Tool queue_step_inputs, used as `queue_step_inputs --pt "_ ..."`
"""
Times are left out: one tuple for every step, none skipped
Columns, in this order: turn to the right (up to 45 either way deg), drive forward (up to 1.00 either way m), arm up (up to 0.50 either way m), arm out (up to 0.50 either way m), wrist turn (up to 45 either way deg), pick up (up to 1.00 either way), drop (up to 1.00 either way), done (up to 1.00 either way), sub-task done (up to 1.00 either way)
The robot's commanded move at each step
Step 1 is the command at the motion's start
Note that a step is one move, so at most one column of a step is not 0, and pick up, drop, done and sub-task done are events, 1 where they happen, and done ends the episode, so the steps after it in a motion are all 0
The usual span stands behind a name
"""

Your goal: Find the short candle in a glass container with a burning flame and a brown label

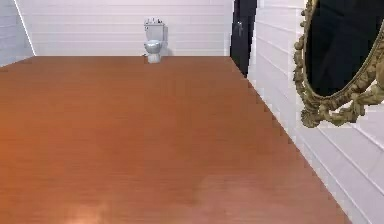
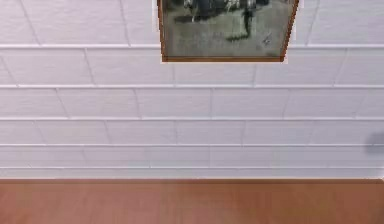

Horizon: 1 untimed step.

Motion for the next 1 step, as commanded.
queue_step_inputs --pt "-45.0 0.00 0.00 0.00 0.0 0.00 0.00 0.00 0.00"
